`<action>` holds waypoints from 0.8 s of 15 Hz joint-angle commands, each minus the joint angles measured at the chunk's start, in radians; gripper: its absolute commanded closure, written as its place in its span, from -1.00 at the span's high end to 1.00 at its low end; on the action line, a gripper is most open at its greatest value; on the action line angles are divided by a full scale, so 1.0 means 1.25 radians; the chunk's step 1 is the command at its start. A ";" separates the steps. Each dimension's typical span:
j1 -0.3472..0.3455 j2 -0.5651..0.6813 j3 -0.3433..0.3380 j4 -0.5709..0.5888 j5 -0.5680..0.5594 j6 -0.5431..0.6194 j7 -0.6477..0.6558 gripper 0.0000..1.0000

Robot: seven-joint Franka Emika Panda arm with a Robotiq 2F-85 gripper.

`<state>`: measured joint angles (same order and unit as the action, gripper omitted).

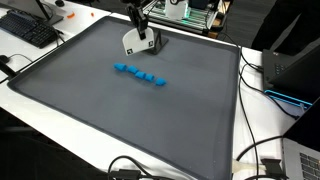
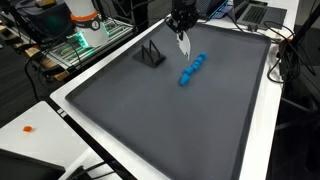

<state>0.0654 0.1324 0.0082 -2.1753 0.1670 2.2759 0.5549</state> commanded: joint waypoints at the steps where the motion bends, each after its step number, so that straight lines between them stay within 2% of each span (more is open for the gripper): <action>1: 0.009 -0.104 0.016 -0.127 0.088 0.060 0.107 -0.98; 4: 0.010 -0.151 0.030 -0.196 0.118 0.122 0.213 -0.98; 9: -0.004 -0.177 0.043 -0.298 0.059 0.242 0.452 -0.98; 12: -0.009 -0.181 0.042 -0.335 0.081 0.270 0.555 -0.98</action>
<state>0.0693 -0.0570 0.0508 -2.5254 0.2643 2.5718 1.1274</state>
